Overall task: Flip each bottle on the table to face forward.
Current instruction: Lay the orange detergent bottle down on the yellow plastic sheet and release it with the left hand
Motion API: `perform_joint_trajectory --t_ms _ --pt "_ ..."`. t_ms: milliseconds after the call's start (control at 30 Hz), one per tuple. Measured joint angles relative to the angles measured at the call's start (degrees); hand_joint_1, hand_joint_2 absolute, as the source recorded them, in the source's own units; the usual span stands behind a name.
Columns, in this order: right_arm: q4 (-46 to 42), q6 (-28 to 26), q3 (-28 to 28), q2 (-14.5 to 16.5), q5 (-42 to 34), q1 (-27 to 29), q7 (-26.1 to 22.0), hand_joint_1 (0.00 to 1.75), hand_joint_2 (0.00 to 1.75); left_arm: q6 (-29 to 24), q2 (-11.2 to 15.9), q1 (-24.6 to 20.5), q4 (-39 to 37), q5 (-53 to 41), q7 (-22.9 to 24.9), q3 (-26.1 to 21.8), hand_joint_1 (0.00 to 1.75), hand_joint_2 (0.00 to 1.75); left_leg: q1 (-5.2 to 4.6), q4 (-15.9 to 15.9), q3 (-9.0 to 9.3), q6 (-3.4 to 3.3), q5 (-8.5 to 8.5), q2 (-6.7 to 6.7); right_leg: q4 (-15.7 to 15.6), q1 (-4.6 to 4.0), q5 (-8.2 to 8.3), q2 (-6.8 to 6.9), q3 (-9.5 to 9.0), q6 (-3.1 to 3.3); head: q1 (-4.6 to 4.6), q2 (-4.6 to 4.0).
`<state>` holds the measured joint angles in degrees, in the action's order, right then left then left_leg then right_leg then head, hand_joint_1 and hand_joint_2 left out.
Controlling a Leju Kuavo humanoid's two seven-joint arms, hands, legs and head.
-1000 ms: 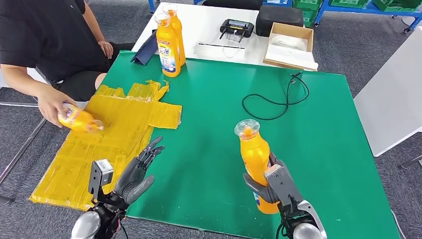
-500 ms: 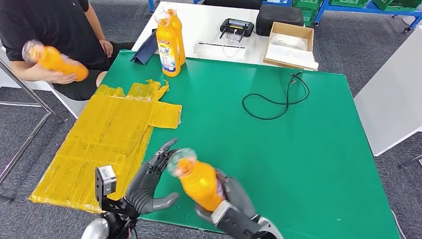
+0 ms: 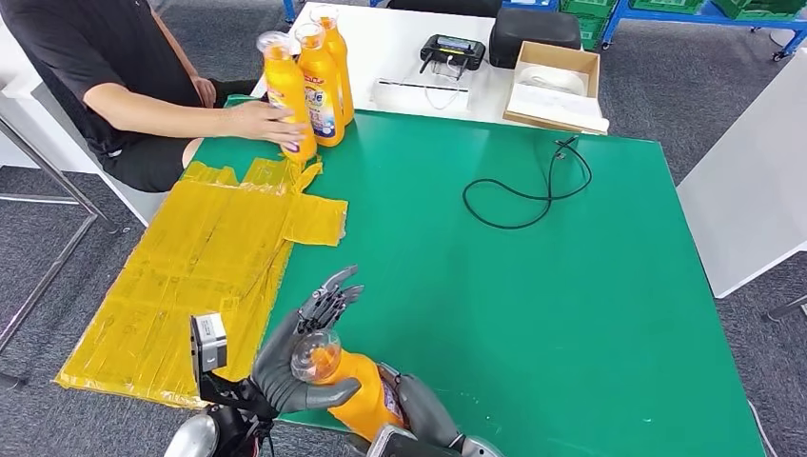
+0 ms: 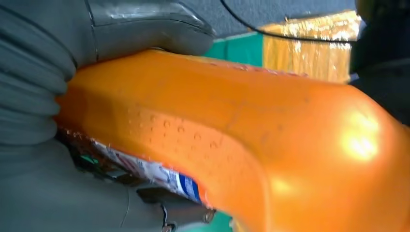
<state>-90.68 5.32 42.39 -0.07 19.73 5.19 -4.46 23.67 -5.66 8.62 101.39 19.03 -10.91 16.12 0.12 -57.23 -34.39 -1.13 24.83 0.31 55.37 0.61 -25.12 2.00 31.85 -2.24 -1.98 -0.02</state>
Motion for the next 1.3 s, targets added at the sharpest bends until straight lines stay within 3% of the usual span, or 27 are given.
perform_joint_trajectory --t_ms 100,233,567,1300 --pt "0.8 -0.1 0.8 -0.6 -0.3 -0.3 0.0 1.75 1.75 0.9 0.5 0.1 -0.3 2.1 0.4 0.5 0.01 1.75 0.0 0.0 0.0 0.0 0.0 0.0 0.0 0.0 0.0 0.0 0.0 0.0 0.0 0.0" --pt "1.4 -0.1 1.3 -1.2 -0.4 -0.6 0.0 1.75 1.75 1.7 1.3 0.3 -0.6 3.2 0.4 1.1 1.75 1.75 0.0 0.0 0.0 0.0 0.0 0.01 0.0 0.0 0.0 0.0 0.0 0.0 0.01 0.0" --pt "1.8 -0.4 1.9 -1.8 -0.4 -0.9 -0.2 1.75 1.75 3.3 3.6 0.3 -0.7 2.6 -1.9 2.7 1.75 1.75 0.0 0.0 0.01 0.0 0.0 0.01 0.0 0.0 0.0 0.0 -0.01 0.0 0.0 0.0" --pt "1.9 -1.2 2.3 -1.8 -0.1 -0.8 -1.1 1.75 1.75 4.1 5.5 0.2 -0.7 1.4 -3.8 4.0 1.75 1.75 0.0 0.0 0.03 0.0 0.0 0.01 0.0 0.0 0.0 0.0 -0.02 0.0 0.0 0.0"
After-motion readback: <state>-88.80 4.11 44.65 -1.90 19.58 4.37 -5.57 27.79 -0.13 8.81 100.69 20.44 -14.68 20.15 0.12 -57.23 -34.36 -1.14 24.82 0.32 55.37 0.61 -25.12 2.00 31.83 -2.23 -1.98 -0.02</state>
